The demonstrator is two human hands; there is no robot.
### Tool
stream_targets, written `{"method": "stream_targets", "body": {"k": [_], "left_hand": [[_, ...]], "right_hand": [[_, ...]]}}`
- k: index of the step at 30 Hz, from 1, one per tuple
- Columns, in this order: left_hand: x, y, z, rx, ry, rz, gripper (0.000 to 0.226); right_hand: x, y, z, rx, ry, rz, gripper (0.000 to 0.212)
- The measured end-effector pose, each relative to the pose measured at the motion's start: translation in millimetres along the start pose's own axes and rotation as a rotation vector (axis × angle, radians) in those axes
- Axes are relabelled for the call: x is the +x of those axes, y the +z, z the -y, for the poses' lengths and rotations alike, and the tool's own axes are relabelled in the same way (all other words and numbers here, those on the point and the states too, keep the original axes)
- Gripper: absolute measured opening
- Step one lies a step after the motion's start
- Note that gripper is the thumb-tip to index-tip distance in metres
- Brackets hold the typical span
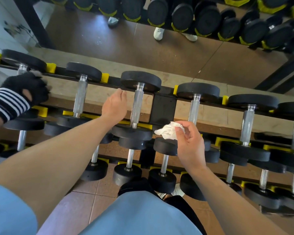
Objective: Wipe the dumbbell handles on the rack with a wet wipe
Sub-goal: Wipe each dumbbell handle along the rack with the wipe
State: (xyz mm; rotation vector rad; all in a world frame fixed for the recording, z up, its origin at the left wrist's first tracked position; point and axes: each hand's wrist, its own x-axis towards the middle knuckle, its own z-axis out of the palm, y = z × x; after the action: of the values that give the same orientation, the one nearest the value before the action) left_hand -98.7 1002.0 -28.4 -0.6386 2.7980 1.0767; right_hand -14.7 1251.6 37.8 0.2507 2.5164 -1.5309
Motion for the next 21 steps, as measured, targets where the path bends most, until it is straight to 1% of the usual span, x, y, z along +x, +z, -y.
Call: {"method": "stream_targets", "body": {"k": [2, 5, 7, 8, 10, 11, 12, 14, 15, 17, 19, 21], "left_hand": [[1.2, -5.6, 3.6, -0.026, 0.029, 0.023, 0.035], [-0.5, -9.7, 6.9, -0.062, 0.070, 0.149, 0.027], [-8.3, -9.9, 0.5, -0.072, 0.125, 0.184, 0.025], [-13.1, -7.6, -3.4, -0.039, 0.179, 0.160, 0.025], [-23.0, -1.7, -11.1, 0.133, 0.264, 0.033, 0.027], [-24.9, -0.5, -13.9, 0.220, 0.249, -0.019, 0.028], [-24.7, 1.5, -14.1, 0.287, 0.191, -0.024, 0.030], [-24.4, 2.3, -12.1, 0.376, 0.046, 0.092, 0.042], [-24.7, 3.2, -10.3, 0.431, 0.013, 0.168, 0.047], [-25.0, 6.3, -6.6, 0.503, 0.029, 0.282, 0.049], [-23.5, 9.2, -4.0, 0.440, 0.039, 0.338, 0.057], [-18.8, 10.6, -3.4, 0.394, 0.057, 0.363, 0.058]], "right_hand": [[-0.2, 1.2, 1.7, 0.010, 0.009, -0.018, 0.016], [-1.8, 3.5, 4.2, 0.007, 0.017, -0.043, 0.016], [-3.9, 4.9, 6.3, 0.011, 0.017, -0.054, 0.016], [-5.2, 5.1, 7.0, 0.017, 0.022, -0.063, 0.016], [-8.8, 4.5, 7.9, 0.018, 0.037, -0.100, 0.017], [-10.1, 3.6, 7.6, 0.017, 0.045, -0.124, 0.017], [-11.4, 2.4, 6.7, 0.021, 0.055, -0.140, 0.017], [-15.0, -1.6, 5.6, 0.020, 0.064, -0.148, 0.019], [-17.0, -4.1, 5.1, 0.017, 0.063, -0.142, 0.020], [-20.0, -9.2, 5.2, 0.020, 0.060, -0.125, 0.021], [-22.5, -13.3, 3.6, 0.028, 0.057, -0.122, 0.022], [-23.6, -16.0, 1.8, 0.041, 0.061, -0.137, 0.023]]}}
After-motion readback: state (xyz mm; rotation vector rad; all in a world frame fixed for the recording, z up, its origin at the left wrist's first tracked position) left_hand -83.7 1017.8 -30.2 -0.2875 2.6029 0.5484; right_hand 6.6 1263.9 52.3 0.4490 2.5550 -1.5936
